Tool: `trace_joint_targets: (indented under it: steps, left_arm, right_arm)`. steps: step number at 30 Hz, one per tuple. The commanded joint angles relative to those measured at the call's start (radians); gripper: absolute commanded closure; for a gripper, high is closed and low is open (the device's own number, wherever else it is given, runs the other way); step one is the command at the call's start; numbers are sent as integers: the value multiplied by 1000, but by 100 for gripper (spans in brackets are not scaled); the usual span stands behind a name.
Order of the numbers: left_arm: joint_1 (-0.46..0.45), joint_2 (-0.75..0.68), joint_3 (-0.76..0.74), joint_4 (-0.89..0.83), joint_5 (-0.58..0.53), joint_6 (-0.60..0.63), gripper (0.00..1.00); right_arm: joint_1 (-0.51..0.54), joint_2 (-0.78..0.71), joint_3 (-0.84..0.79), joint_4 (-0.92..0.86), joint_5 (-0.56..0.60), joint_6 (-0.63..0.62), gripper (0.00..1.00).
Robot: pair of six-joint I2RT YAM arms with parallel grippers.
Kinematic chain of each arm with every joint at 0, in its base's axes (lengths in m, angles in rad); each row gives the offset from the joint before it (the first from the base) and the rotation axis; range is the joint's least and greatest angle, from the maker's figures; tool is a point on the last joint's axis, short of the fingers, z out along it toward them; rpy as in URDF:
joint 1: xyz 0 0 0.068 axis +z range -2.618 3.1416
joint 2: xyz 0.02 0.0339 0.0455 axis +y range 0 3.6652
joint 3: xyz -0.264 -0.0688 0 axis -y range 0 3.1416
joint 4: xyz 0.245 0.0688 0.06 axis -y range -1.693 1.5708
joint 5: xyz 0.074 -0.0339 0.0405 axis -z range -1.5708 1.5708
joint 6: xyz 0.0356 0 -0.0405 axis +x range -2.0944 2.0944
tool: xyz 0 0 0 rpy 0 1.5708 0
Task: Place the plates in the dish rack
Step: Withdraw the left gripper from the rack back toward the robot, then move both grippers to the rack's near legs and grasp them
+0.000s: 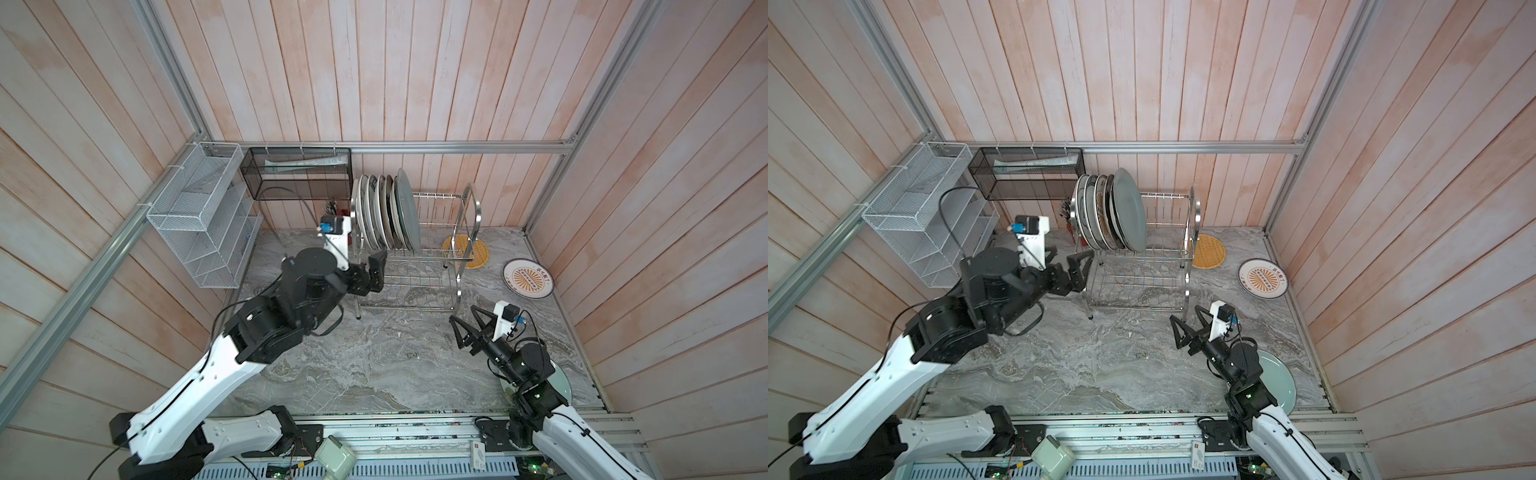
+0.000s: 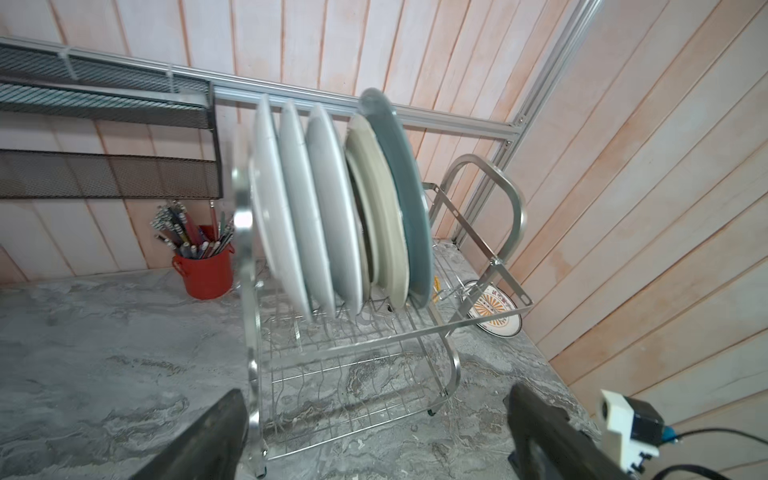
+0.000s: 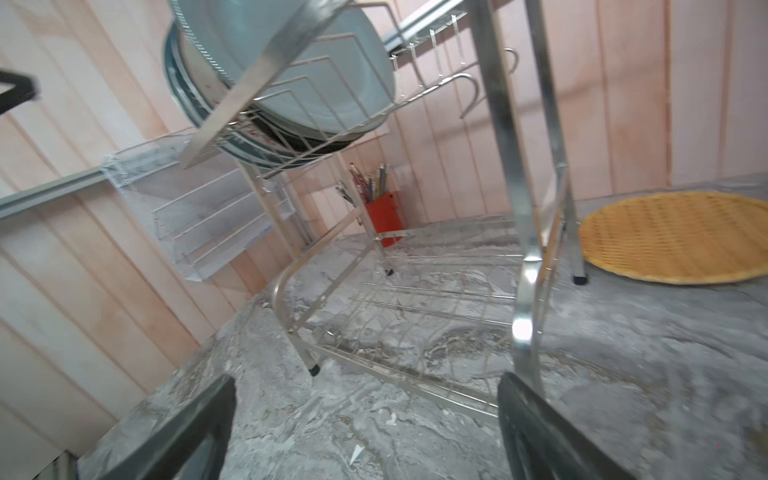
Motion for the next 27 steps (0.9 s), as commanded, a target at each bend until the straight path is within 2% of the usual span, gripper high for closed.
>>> trace_joint_targets:
  steps: [1,6,9,11,15,20,27]
  left_arm:
    - [11,-105,-173,10,14,-68,2]
    - [45,-206,-460,25,68,-134,1]
    - [108,-198,-589,102,144,-158,2]
    - [178,-160,-644,185,227,-158,6]
    - [279,-37,-666,285,262,-148,19]
    - [363,105,-650,423,322,-92,24]
    - [388,255,-574,493,334,-55,33]
  right_arm:
    - [6,47,87,-279,185,43,2]
    - [6,119,104,-321,240,66,2]
    - [6,152,112,-302,252,50,3]
    - [6,204,124,-266,260,27,5]
    - [4,338,196,-258,251,-5,9]
    - [1,459,254,-226,235,-30,11]
    - [-12,582,358,-228,210,-56,17]
